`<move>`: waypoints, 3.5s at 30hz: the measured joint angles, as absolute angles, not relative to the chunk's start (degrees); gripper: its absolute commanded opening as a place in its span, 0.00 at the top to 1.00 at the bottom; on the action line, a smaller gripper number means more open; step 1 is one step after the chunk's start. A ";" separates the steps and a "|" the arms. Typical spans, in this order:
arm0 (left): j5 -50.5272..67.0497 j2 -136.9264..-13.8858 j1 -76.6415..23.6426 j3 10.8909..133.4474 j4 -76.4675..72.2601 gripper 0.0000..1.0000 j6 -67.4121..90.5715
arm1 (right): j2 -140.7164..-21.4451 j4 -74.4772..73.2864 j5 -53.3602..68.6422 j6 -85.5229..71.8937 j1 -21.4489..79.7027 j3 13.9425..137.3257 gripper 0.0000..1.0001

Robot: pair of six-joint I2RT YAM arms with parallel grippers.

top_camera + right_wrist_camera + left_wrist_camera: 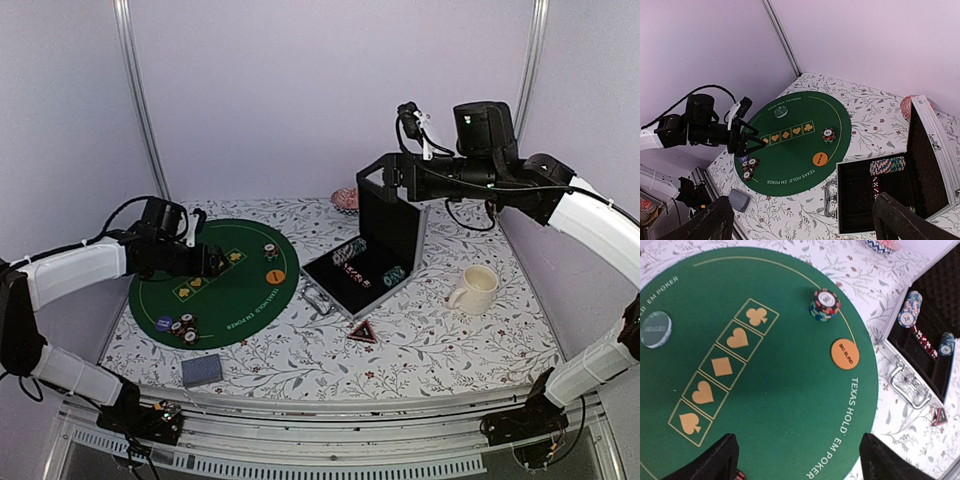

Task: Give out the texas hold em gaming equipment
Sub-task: Adjust the all-in button at the center of the board.

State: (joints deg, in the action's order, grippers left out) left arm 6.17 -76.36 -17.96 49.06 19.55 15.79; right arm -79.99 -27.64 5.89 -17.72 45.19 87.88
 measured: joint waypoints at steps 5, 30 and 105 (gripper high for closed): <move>1.89 -74.48 -17.93 52.31 19.14 0.12 14.11 | -82.67 -30.02 5.67 -14.68 45.19 90.35 0.01; -2.00 -77.28 -15.40 57.25 17.39 0.11 10.83 | -113.23 -53.39 1.93 -32.84 53.06 88.82 0.01; -0.69 -77.28 -15.29 57.21 17.39 0.11 10.46 | -117.43 -59.11 -8.54 -25.85 55.96 101.67 0.02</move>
State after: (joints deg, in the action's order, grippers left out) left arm -0.69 -77.28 -15.29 57.21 17.39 10.46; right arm -117.43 -59.11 -8.54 -25.85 55.96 101.67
